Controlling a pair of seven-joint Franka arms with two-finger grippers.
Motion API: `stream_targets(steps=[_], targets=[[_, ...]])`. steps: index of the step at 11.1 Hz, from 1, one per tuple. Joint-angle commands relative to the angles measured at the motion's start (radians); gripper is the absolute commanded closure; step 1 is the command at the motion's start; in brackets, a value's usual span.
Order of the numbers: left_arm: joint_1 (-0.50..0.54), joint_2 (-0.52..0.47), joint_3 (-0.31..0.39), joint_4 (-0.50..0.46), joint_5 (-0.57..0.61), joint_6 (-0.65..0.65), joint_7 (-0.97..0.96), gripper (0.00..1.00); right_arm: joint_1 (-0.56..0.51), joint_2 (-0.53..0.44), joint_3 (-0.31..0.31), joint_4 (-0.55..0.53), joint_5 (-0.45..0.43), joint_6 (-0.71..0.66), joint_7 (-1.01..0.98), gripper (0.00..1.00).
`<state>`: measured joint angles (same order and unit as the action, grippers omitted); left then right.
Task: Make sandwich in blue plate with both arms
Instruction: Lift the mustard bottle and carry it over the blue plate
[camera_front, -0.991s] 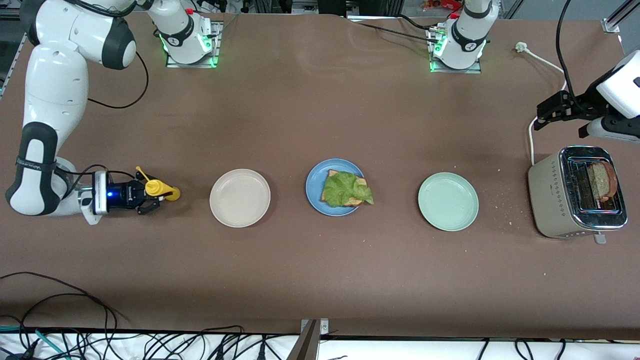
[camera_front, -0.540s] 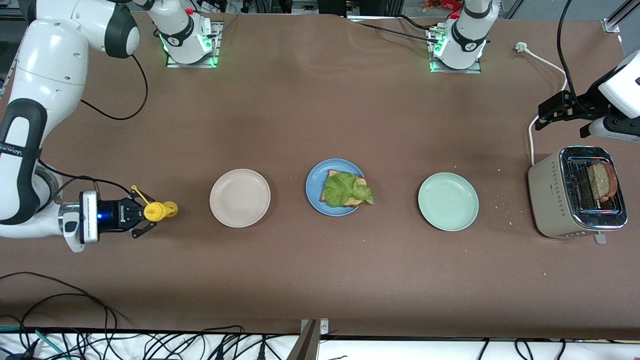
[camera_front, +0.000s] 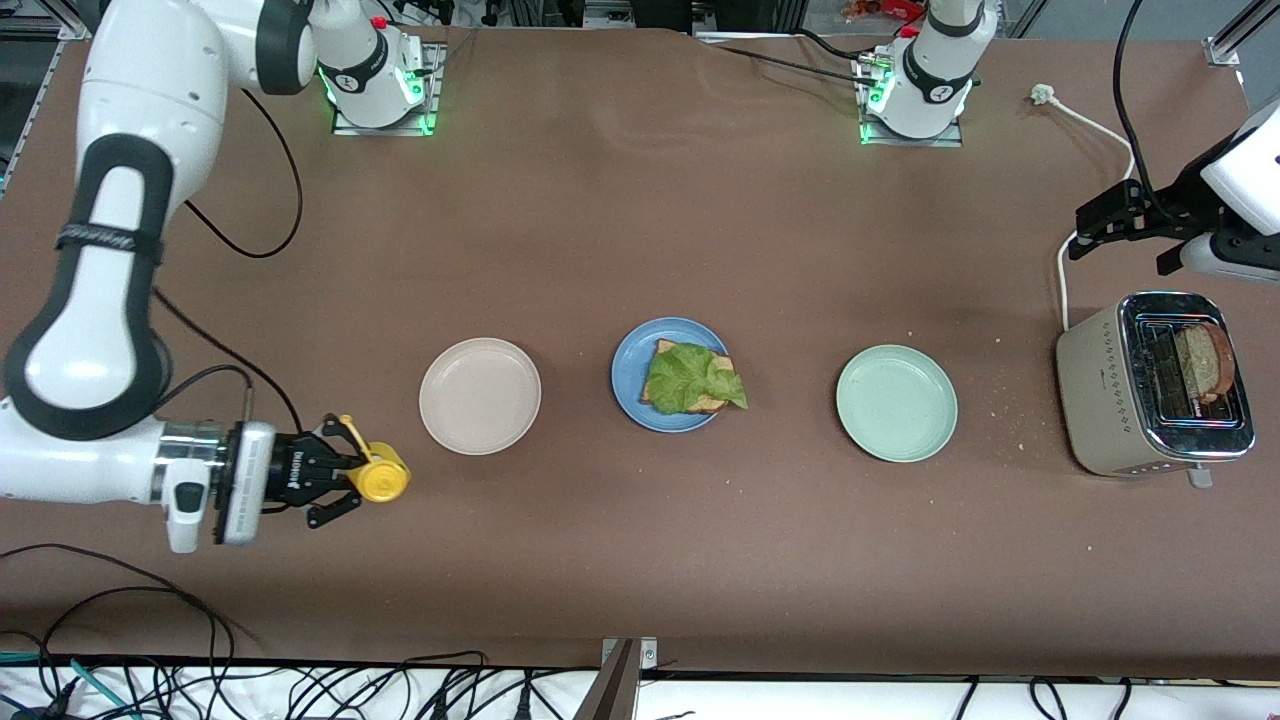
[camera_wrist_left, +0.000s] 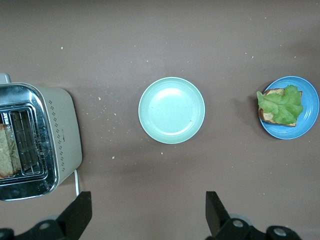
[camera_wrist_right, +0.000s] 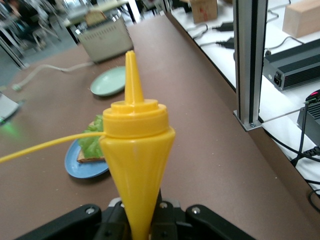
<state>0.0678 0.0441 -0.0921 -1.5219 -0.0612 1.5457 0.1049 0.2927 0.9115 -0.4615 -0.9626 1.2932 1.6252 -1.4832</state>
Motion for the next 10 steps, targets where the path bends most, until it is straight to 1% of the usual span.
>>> stream_targets(steps=[1,3,6,8,10], targets=[[0.007,-0.009,0.002,0.012,-0.025,-0.019,0.004,0.00,0.167,-0.054,-0.005,0.007,-0.237,0.169,0.205,0.89],[0.007,-0.009,0.000,0.012,-0.025,-0.019,0.004,0.00,0.287,-0.057,-0.008,0.007,-0.403,0.281,0.346,0.89],[0.007,-0.007,0.002,0.012,-0.025,-0.019,0.004,0.00,0.463,-0.051,-0.003,0.004,-0.731,0.386,0.637,0.89],[0.006,-0.007,0.000,0.012,-0.025,-0.019,0.004,0.00,0.567,-0.040,0.001,-0.004,-0.945,0.404,0.809,0.89],[0.007,-0.007,0.002,0.012,-0.025,-0.019,0.004,0.00,0.664,-0.010,0.001,-0.011,-1.108,0.404,0.970,0.89]])
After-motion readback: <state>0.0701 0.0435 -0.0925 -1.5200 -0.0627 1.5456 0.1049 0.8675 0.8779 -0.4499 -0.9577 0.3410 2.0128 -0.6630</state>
